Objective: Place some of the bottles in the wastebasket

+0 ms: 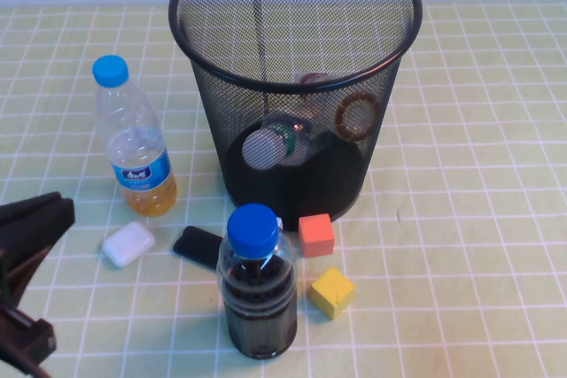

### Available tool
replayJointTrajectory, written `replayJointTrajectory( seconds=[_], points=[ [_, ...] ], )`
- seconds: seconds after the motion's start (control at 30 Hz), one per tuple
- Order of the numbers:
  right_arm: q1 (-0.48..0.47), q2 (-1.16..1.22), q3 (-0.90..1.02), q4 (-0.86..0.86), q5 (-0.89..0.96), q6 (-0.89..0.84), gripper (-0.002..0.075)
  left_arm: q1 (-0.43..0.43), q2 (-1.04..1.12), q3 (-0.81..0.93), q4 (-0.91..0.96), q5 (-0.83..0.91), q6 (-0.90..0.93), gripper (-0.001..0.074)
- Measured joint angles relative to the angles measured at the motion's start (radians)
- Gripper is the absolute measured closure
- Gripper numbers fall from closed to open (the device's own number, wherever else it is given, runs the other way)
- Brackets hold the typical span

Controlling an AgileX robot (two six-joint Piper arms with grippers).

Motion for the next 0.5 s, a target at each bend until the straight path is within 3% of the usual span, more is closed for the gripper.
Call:
replayJointTrajectory(
  seconds=[0.5],
  points=[
    [0.0,0.0,0.0,0.0,0.006,0.001,0.0734,0.0,-0.021,0.001,0.0,-0.016,0.0,0.0733]
  ],
)
